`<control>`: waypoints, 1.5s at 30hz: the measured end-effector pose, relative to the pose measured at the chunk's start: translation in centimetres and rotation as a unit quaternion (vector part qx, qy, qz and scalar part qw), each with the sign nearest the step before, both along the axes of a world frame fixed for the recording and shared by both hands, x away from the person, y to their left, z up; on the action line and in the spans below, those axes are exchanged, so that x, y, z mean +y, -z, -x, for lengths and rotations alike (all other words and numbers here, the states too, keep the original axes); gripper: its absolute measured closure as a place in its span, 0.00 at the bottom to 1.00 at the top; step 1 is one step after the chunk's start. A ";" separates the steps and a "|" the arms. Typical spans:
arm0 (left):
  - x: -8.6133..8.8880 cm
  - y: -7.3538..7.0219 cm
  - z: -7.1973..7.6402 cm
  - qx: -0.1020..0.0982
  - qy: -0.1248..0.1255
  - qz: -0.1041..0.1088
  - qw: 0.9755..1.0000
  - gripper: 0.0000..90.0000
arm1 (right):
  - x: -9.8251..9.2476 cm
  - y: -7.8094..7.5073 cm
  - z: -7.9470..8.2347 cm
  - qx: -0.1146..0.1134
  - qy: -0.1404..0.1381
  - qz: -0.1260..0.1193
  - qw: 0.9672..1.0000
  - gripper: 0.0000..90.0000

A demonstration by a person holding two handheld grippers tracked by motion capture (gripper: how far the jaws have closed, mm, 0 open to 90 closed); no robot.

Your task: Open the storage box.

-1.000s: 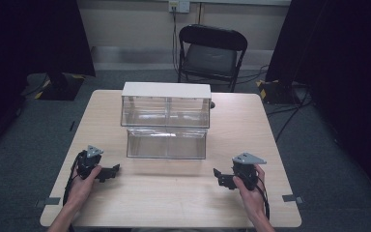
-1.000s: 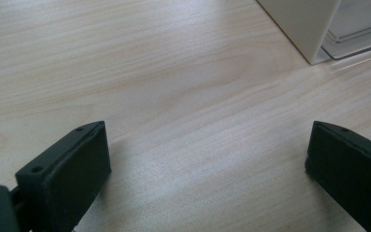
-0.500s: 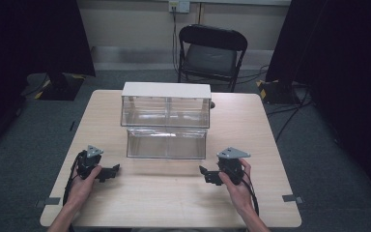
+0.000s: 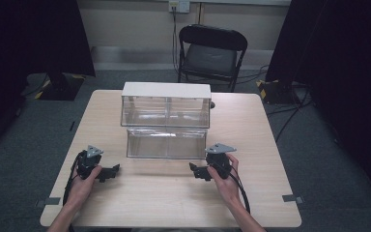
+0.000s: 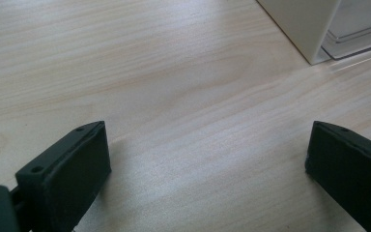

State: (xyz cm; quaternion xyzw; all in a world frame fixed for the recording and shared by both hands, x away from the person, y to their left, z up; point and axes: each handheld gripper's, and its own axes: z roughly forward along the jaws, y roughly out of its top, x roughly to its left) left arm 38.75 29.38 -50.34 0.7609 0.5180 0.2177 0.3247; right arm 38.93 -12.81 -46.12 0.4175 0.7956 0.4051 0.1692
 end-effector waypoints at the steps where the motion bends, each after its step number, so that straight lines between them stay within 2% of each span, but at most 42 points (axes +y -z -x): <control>1: 0.0 0.0 0.0 0.000 0.000 0.000 1.000 0.02 | 0.2 0.1 -0.1 0.002 0.000 -0.002 1.000 0.16; 6: 0.0 0.0 0.0 0.000 0.000 0.000 1.000 0.02 | 0.9 0.5 -0.7 0.004 -0.001 -0.002 1.000 0.16; 15: 0.0 0.0 0.0 0.000 0.000 0.000 1.000 0.02 | 1.4 1.2 -1.4 0.008 0.020 -0.006 1.000 0.15; 24: 0.0 0.0 0.0 0.000 0.000 0.000 1.000 0.02 | 1.3 1.2 -1.3 0.009 0.024 -0.012 1.000 0.15; 38: 0.0 0.0 0.0 0.000 0.000 0.000 1.000 0.02 | 1.1 0.6 -1.1 0.004 0.013 -0.023 1.000 0.12; 40: 0.0 0.0 0.0 0.000 0.000 0.000 1.000 0.02 | 1.1 0.6 -1.0 0.002 0.015 -0.026 1.000 0.11; 41: 0.0 0.0 0.0 0.000 0.000 0.000 1.000 0.02 | 1.1 0.4 -1.0 0.002 0.012 -0.036 0.999 0.09; 45: 0.0 0.0 0.0 0.000 0.000 0.000 1.000 0.02 | 1.2 0.3 -0.8 -0.002 0.015 -0.029 0.999 0.09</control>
